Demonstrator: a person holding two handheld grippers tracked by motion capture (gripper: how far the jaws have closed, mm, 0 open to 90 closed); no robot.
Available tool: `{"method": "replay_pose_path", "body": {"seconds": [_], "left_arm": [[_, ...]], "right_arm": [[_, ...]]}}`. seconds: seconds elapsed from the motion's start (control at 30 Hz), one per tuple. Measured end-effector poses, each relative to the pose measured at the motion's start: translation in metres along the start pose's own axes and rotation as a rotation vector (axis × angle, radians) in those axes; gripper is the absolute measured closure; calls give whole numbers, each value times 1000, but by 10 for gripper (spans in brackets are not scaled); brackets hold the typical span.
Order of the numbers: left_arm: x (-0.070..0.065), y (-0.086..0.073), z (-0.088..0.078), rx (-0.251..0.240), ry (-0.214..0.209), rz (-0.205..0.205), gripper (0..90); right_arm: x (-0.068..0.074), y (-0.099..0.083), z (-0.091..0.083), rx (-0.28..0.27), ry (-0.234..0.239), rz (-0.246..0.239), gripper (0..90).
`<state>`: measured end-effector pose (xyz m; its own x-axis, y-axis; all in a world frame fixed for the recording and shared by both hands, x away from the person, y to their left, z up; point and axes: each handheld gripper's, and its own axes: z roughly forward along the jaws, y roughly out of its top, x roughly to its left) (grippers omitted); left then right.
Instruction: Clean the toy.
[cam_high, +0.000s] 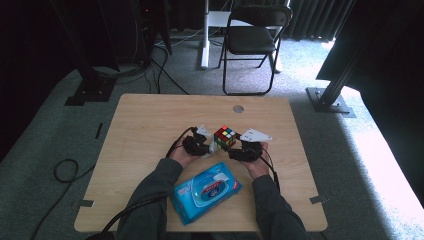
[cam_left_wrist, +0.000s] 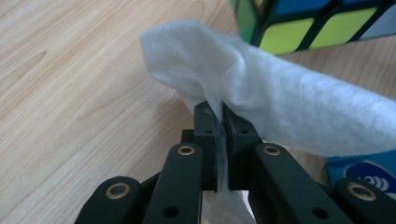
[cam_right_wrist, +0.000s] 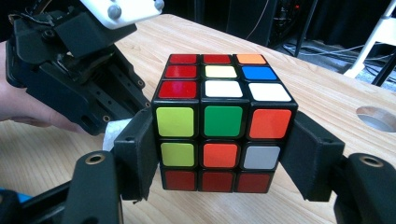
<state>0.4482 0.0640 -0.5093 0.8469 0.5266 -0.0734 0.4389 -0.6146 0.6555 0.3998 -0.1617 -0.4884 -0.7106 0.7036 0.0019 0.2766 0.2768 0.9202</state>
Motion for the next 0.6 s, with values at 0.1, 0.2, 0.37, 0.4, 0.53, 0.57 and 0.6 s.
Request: {"method": "replay_pose_path", "body": {"seconds": [0.1,0.2,0.37,0.4,0.53,0.57,0.6], "left_arm": [[-2,3,-2,-19,-5,5,852],[-3,6,-5,-33,-7,10,853],[-4,9,-8,-47,-11,18,853],[-5,9,-8,-50,-13,19,853],[-8,11,-8,-54,-24,38,853],[-9,11,-8,-54,-24,44,853],[-10,12,-8,-57,-28,48,853]], "right_arm": [[1,0,1,-2,1,0,344],[0,0,2,-2,-2,0,344],[0,0,3,-5,-7,9,344],[0,0,3,-6,-9,9,344],[0,0,4,-9,-11,15,344],[0,0,5,-9,-13,16,344],[0,0,5,-10,-14,17,344]]}}
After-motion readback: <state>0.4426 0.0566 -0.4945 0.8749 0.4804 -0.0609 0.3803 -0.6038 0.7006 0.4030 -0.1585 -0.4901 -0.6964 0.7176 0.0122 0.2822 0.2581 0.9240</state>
